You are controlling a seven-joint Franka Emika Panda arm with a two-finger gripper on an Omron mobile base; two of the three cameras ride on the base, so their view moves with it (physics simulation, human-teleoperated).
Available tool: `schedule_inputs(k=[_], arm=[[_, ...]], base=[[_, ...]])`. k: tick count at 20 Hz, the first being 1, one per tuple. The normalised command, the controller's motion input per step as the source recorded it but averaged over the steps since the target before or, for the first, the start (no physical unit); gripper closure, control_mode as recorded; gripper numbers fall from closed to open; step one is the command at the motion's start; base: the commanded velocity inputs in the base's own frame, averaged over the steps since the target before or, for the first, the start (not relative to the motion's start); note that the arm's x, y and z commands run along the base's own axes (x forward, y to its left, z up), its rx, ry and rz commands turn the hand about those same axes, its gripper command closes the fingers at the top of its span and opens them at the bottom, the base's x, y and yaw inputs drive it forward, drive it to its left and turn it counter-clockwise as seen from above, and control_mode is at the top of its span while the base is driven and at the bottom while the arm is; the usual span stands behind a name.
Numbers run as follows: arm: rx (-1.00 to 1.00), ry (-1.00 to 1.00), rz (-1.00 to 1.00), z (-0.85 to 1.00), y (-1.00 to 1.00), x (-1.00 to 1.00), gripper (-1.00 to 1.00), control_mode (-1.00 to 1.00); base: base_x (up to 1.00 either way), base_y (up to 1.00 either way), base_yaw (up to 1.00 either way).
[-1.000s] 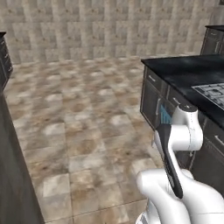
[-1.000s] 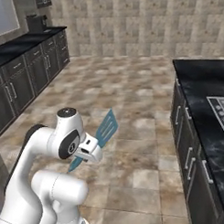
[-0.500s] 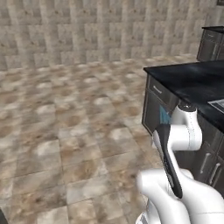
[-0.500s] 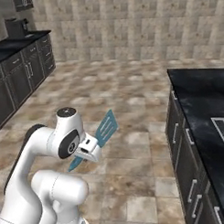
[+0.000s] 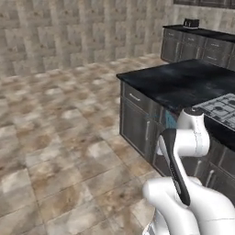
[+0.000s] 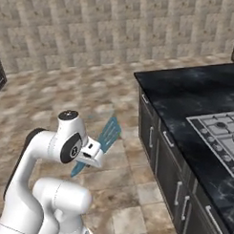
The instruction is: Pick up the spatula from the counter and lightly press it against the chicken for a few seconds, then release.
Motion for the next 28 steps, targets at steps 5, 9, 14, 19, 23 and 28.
schedule_inputs(k=[5,9,14,19,23,28], arm=[[0.00,0.00,0.00,0.00,0.00,0.00,1.00,1.00],[0.00,0.00,0.00,0.00,0.00,0.00,1.00,1.00],[0.00,0.00,0.00,0.00,0.00,0.00,1.00,1.00],[0.00,0.00,0.00,0.00,0.00,0.00,1.00,1.00],[0.00,0.00,0.00,0.00,0.00,0.00,1.00,1.00],[0.00,0.00,0.00,0.00,0.00,0.00,1.00,1.00]], base=[[0.11,-0.27,-0.46],[0.24,-0.23,-0.45],[0.41,-0.25,-0.41],[0.58,-0.16,-0.38],[0.74,-0.18,-0.32],[0.58,-0.15,-0.39]])
